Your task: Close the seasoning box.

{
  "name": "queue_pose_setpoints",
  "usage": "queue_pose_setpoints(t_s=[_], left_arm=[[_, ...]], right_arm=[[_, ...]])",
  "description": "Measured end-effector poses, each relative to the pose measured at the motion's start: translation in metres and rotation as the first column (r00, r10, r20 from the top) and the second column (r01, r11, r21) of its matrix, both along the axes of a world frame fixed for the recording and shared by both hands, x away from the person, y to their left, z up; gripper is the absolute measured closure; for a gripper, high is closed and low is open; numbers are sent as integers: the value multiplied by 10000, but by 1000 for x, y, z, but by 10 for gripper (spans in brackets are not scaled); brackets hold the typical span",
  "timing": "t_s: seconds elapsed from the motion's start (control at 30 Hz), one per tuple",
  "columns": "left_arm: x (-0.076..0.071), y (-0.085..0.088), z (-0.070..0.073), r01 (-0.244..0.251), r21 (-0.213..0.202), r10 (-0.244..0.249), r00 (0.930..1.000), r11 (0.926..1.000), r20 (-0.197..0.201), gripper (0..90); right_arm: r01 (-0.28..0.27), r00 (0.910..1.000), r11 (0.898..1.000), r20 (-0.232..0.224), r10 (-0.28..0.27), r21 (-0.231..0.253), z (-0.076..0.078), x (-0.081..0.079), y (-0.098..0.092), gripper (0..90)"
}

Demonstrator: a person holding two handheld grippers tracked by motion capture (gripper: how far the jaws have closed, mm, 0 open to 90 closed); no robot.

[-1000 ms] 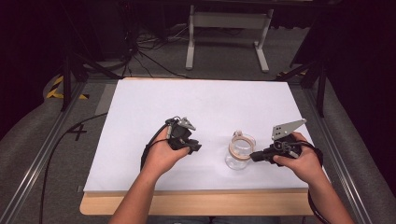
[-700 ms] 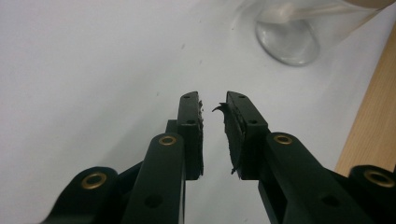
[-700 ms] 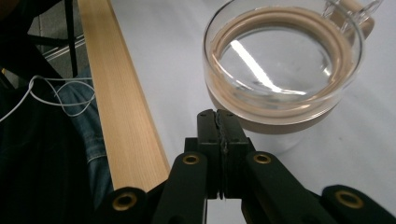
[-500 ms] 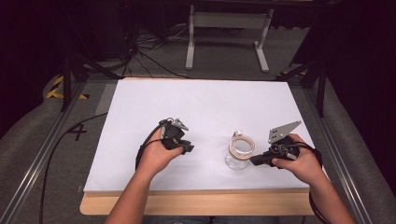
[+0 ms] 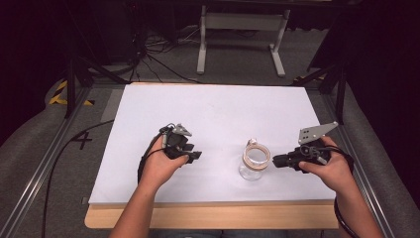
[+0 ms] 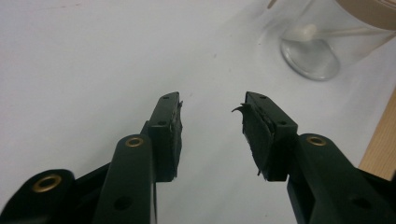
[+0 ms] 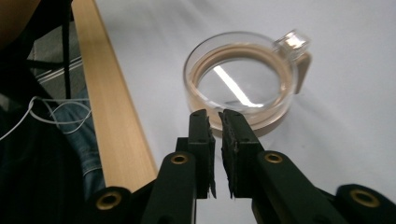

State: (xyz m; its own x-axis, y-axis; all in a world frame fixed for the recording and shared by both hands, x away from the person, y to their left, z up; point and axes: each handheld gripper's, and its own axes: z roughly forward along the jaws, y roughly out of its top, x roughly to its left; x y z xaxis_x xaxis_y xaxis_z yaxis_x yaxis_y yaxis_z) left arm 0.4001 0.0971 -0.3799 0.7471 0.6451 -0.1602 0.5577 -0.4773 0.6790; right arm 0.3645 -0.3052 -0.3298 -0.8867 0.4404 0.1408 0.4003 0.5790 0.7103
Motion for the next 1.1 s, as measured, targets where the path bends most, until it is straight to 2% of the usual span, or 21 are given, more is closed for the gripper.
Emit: queue_pose_setpoints(t_s=[0.03,0.13,0.17,0.23,0.33,0.47,0.67,0.87,0.97,1.1], left_arm=[[0,0,0,0,0,0,10000,10000,0,559],[-2,11,-1,-501,9,501,9987,9987,89,523],[-2,11,-1,-501,9,501,9987,9987,89,506],[-2,16,-2,-640,-81,641,9977,9979,221,497],[-2,22,-2,-769,-141,771,9969,9969,137,487],[0,27,-4,-934,-63,935,9956,9956,116,453],[6,32,-11,-1223,-16,1223,9923,9925,189,416],[14,36,-21,-1371,-213,1375,9903,9903,206,378],[17,37,-26,-1447,-241,1450,9894,9892,99,372],[20,39,-34,-1537,-103,1539,9880,9881,160,367]], right_arm=[[0,10000,10000,0,0,0,0,0,0,802],[692,9965,9960,435,-717,565,6,6,-11,741],[692,9965,9960,435,-717,565,6,6,-11,741],[1084,9921,9912,557,-1128,759,9,9,-18,722],[1745,9793,9812,889,-1816,822,8,15,-30,701],[2456,9640,9636,775,-2542,1059,4,22,-48,686],[3328,9364,9377,823,-3411,1001,-10,31,-69,644],[4093,9088,9109,649,-4121,530,-35,44,-87,612],[4326,8995,9011,541,-4336,291,-49,51,-94,594],[4433,8949,8964,552,-4428,52,-64,57,-99,564]])
